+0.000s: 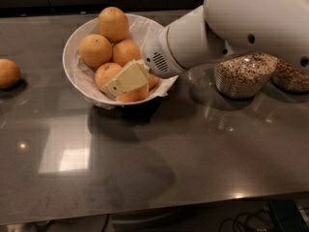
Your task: Pick orange from white bowl
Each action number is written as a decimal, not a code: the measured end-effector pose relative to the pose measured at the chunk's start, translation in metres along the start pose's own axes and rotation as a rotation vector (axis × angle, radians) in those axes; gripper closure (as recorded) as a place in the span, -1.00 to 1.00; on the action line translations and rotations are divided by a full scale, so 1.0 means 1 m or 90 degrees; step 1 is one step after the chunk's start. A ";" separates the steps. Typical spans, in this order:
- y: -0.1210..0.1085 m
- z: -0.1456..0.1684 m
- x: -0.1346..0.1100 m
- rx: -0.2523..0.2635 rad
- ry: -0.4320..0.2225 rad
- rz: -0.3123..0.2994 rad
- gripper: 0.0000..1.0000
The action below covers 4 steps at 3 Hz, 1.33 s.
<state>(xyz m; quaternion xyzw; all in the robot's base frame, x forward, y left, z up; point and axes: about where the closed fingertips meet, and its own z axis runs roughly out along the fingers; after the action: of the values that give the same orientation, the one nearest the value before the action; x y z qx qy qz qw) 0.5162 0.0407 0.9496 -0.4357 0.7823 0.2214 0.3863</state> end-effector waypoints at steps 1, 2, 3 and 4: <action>0.001 0.003 0.008 0.010 0.005 0.014 -0.66; -0.003 0.005 0.017 0.044 0.015 0.030 -0.76; -0.010 0.008 0.019 0.084 0.022 0.041 -0.84; -0.013 0.013 0.016 0.111 0.024 0.053 -0.76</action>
Offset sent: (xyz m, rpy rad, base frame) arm 0.0027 -0.0177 -0.0296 -0.0466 0.0170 -0.1647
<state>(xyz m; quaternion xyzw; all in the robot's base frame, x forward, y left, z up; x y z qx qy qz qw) 0.5276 0.0346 0.9284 -0.3719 0.8232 0.1600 0.3981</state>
